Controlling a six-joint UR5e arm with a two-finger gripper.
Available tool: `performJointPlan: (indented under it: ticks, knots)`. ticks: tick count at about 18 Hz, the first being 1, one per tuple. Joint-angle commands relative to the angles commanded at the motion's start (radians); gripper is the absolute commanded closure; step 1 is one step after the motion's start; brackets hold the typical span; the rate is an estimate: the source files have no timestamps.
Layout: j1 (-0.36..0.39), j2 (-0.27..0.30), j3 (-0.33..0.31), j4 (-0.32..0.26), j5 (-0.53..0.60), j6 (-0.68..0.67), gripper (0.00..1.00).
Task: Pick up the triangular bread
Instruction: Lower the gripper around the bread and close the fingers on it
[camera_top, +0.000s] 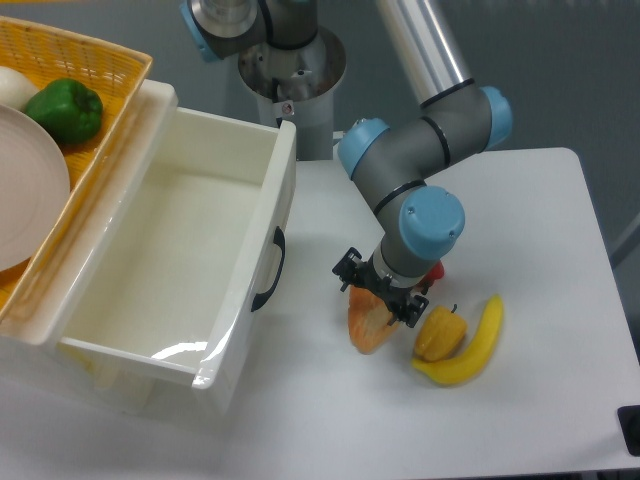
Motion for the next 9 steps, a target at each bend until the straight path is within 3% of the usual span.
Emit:
performJointPlan:
  ticks: [9]
  knots:
    - [-0.008,-0.035,-0.015,0.032,0.067,0.006,0.0]
